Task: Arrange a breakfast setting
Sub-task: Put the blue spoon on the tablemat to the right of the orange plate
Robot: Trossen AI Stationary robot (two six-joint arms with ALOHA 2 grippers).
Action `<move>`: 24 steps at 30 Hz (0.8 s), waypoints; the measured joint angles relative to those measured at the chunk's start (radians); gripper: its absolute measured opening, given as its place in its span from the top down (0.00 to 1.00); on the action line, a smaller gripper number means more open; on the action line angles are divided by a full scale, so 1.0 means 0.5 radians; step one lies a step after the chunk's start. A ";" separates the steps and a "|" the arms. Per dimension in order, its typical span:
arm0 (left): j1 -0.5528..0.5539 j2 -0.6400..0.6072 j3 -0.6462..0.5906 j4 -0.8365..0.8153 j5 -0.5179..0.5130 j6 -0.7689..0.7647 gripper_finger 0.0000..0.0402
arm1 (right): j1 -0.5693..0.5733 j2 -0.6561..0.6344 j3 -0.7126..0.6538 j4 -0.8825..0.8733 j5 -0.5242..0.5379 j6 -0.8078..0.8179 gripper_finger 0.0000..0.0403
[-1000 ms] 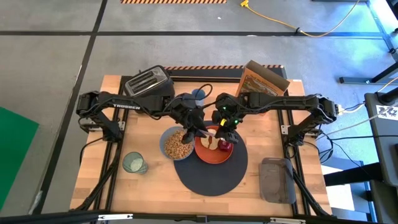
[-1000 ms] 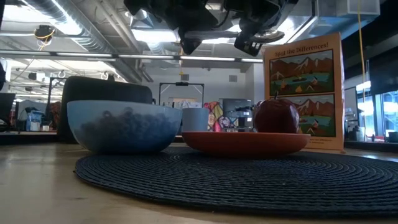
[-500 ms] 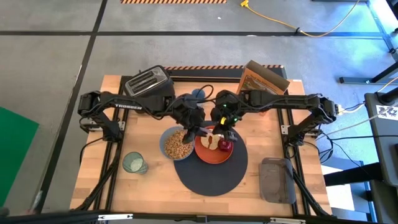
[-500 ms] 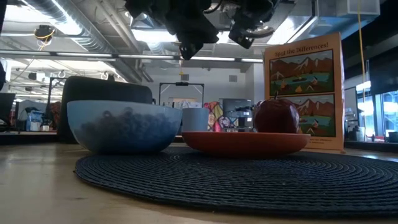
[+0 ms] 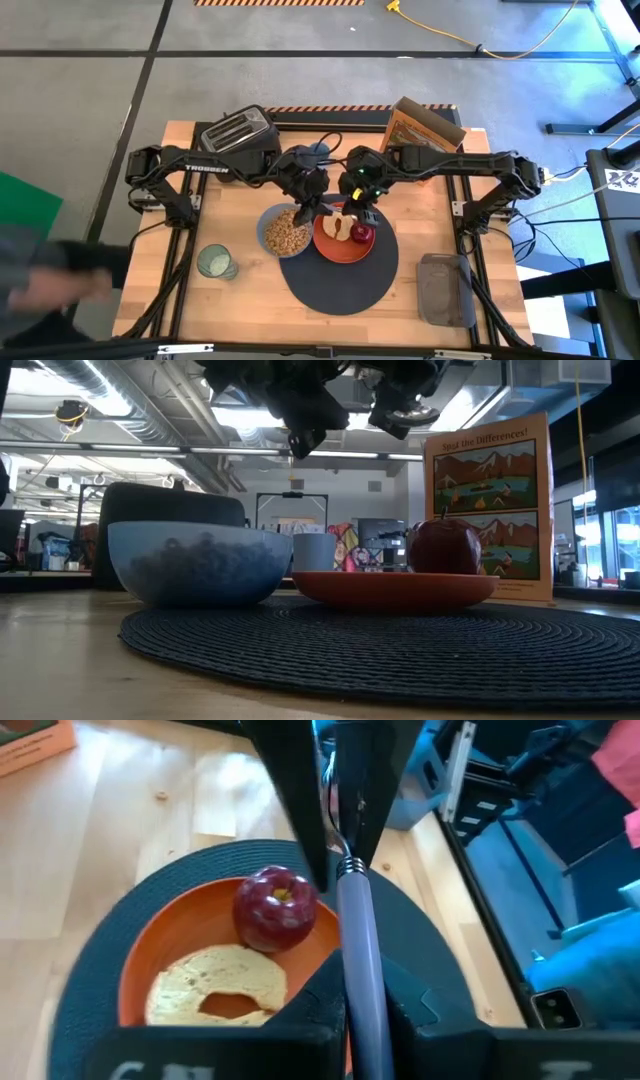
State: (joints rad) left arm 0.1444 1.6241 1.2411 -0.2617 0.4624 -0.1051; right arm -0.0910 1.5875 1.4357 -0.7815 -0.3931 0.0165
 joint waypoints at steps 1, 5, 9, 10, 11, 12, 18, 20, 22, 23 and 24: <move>0.004 0.000 0.000 -0.004 -0.013 0.000 0.96 | 0.000 -0.003 0.000 -0.002 0.053 0.017 0.88; 0.007 -0.008 0.000 0.009 -0.151 0.000 0.96 | -0.021 -0.049 -0.003 -0.011 0.255 0.132 0.74; 0.032 -0.047 0.002 0.028 -0.296 0.005 0.97 | -0.073 -0.152 -0.003 -0.001 0.492 0.307 0.60; 0.041 -0.064 0.002 0.019 -0.336 0.004 0.97 | -0.092 -0.191 -0.003 0.011 0.546 0.349 0.57; 0.052 -0.077 0.002 0.006 -0.381 -0.001 0.97 | -0.112 -0.227 -0.003 0.040 0.581 0.394 0.54; 0.061 -0.088 0.002 0.014 -0.423 -0.002 0.97 | -0.127 -0.269 -0.003 0.060 0.624 0.449 0.52; 0.094 -0.219 0.002 0.041 -0.652 -0.014 0.97 | -0.166 -0.473 -0.024 0.309 0.939 0.718 0.45; 0.096 -0.245 -0.002 0.028 -0.697 0.017 0.97 | -0.161 -0.506 -0.041 0.394 1.017 0.788 0.44; 0.094 -0.275 0.001 0.024 -0.738 0.016 0.97 | -0.159 -0.543 -0.070 0.448 1.084 0.850 0.44; 0.093 -0.290 -0.001 -0.015 -0.746 0.018 0.97 | -0.159 -0.571 -0.091 0.490 1.140 0.882 0.44; 0.093 -0.297 -0.001 -0.009 -0.768 0.019 0.97 | -0.159 -0.598 -0.120 0.532 1.175 0.907 0.44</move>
State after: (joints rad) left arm 0.1909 1.4756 1.2404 -0.2665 0.0786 -0.0956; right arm -0.1707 1.2884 1.3759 -0.5157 0.1945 0.4703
